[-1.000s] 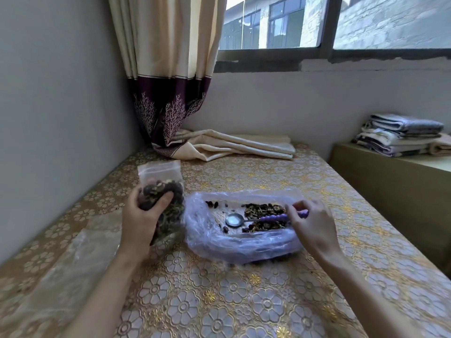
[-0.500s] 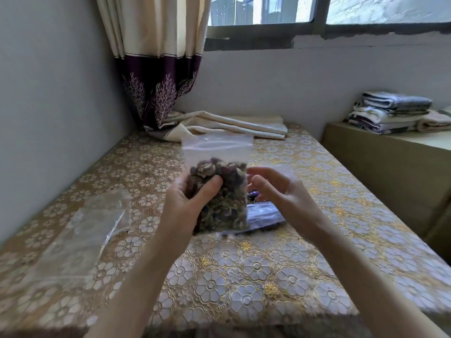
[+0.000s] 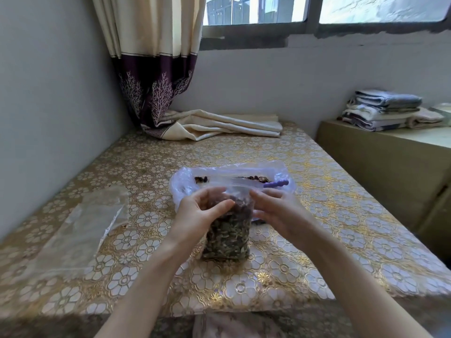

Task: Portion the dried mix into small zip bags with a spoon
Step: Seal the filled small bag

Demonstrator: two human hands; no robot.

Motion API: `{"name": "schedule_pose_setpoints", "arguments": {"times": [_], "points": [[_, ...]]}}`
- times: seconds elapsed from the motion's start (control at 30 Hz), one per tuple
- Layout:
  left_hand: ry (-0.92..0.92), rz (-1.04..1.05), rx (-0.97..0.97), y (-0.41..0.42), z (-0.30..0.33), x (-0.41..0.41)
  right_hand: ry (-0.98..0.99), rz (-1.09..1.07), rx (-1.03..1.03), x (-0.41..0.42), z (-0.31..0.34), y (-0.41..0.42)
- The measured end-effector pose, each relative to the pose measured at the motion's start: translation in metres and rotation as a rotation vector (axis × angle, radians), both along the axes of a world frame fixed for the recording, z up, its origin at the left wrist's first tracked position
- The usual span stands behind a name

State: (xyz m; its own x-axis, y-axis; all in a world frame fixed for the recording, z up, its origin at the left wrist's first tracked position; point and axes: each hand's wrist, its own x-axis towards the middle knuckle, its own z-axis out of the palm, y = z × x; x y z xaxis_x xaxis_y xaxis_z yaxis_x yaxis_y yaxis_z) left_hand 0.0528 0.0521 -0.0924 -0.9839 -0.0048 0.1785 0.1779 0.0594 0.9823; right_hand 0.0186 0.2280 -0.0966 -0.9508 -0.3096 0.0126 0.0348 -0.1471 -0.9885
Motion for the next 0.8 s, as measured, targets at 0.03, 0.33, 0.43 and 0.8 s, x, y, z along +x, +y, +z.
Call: {"name": "schedule_pose_setpoints", "arguments": {"times": [0.03,0.33,0.43,0.8], "points": [[0.010,0.011,0.020,0.000,0.001,0.000,-0.018,0.009,-0.024,0.002,0.000,-0.001],[0.200,-0.014,0.110,-0.006,0.018,0.014,0.387,-0.138,0.016,0.014,0.027,0.003],[0.134,-0.010,0.066,-0.003,0.003,0.017,0.368,-0.122,0.106,0.016,0.012,0.006],[0.269,0.161,0.079,0.000,0.006,0.010,0.439,-0.245,-0.016,0.015,0.008,0.008]]}}
